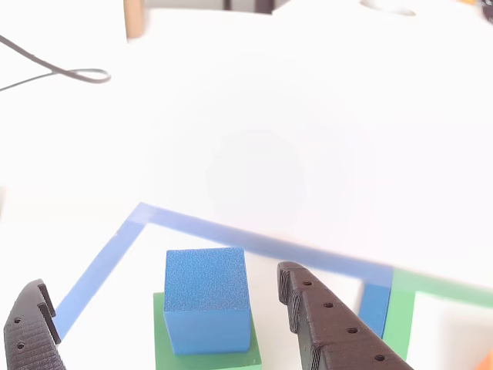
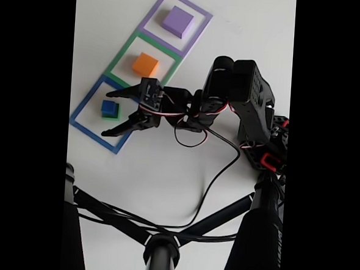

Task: Tower of hanoi

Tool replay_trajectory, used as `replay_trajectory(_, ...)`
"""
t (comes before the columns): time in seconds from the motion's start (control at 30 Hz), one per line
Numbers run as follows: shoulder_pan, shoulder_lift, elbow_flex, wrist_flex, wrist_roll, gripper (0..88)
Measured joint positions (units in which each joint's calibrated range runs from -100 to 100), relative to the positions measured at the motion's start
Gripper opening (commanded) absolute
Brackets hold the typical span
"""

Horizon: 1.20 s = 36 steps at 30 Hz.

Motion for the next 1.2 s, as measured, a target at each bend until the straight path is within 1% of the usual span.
replay_trajectory(0.3, -0.16, 0.17, -0.35, 0.0, 0.0, 23.1)
replay_trajectory(0.5, -0.16, 0.17, -0.35, 0.0, 0.0, 12.9)
replay_trajectory(0.93, -0.74, 0.17, -0.26, 0.0, 0.0, 5.7)
replay_trajectory(1.2, -0.74, 0.17, 0.26, -0.64, 0.0, 3.5)
